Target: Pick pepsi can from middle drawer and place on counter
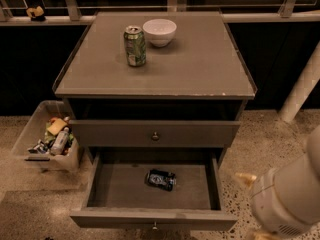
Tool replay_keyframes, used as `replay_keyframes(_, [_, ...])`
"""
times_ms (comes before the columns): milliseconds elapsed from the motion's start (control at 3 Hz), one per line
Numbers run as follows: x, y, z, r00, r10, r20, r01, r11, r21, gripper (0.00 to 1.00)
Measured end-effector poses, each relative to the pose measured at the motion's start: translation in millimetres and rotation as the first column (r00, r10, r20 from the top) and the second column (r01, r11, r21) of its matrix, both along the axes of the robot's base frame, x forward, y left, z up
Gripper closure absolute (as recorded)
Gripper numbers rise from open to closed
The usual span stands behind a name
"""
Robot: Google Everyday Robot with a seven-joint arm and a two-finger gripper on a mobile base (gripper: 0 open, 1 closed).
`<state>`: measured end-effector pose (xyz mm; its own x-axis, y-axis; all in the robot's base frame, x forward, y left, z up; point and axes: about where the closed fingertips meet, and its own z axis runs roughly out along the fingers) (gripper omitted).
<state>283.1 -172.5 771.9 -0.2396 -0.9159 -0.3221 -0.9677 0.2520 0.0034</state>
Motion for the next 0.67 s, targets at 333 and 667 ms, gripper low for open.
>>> replay_keyframes(333, [-3, 23, -88, 0.9944, 0.016, -0.105, -0.024, 0.997, -0.077, 0.0])
replay_keyframes(667, [4, 27, -142, 0.9809, -0.019, -0.194, -0.007, 0.991, -0.135, 0.0])
